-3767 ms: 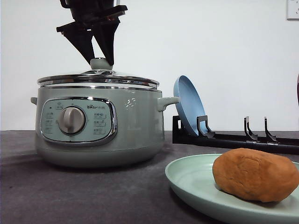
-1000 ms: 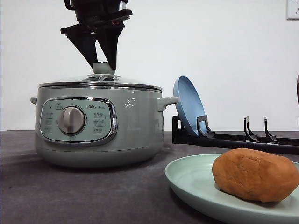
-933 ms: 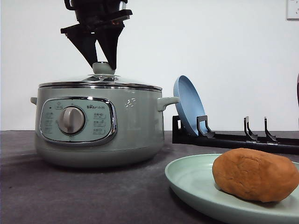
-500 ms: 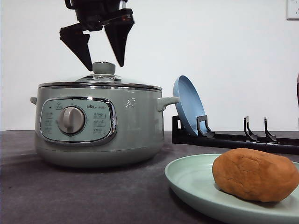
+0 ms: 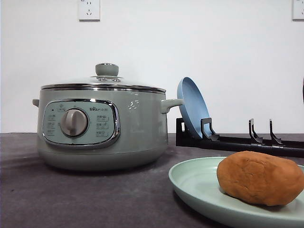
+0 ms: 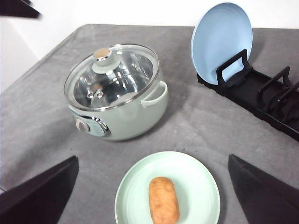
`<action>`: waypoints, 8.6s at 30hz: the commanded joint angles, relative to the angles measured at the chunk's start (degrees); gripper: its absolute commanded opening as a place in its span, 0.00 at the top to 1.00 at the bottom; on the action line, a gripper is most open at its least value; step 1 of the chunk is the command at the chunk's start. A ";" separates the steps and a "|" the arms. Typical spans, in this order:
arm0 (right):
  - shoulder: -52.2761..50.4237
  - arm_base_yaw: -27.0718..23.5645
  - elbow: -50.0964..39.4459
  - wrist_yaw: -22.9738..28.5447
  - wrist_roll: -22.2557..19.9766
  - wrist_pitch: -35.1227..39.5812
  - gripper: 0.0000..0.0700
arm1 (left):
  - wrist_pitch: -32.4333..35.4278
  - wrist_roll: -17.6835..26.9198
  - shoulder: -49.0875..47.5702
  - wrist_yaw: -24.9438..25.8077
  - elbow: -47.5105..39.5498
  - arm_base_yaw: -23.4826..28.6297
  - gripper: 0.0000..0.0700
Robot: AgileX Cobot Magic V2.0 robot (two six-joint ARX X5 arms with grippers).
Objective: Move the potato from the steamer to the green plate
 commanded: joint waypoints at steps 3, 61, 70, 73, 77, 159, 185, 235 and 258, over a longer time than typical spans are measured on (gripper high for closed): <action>0.26 0.46 1.01 -0.08 -2.28 -0.59 0.07 | 2.78 -0.96 -8.23 -0.01 -5.85 -0.36 0.00; -3.91 0.46 -8.09 0.49 -4.71 6.53 0.99 | 24.17 -7.36 -59.35 0.25 -57.04 3.59 0.98; -3.91 0.46 -8.09 0.49 -4.71 6.53 0.99 | 42.82 -7.06 -66.27 0.21 -77.08 15.82 0.98; -3.91 0.46 -8.09 0.48 -4.71 6.53 0.99 | 51.17 -5.69 -69.53 0.20 -85.97 19.14 0.98; -3.91 0.46 -8.09 0.48 -4.71 6.53 0.99 | 60.19 -4.65 -73.85 0.17 -95.99 21.90 0.97; -30.02 -35.83 -60.86 -2.89 -11.51 46.74 0.99 | 67.11 -2.81 -89.30 -1.73 -119.56 26.75 0.98; -30.10 -35.78 -66.29 -2.93 -13.87 51.51 0.99 | 67.14 -2.81 -89.30 -1.72 -119.56 26.75 0.97; -30.10 -35.78 -66.29 -2.93 -13.87 51.51 0.99 | 67.14 -2.81 -89.30 -1.73 -119.56 26.75 0.97; -30.10 -35.78 -66.29 -2.93 -13.87 51.51 0.99 | 67.14 -2.81 -89.30 -1.71 -119.56 26.75 0.98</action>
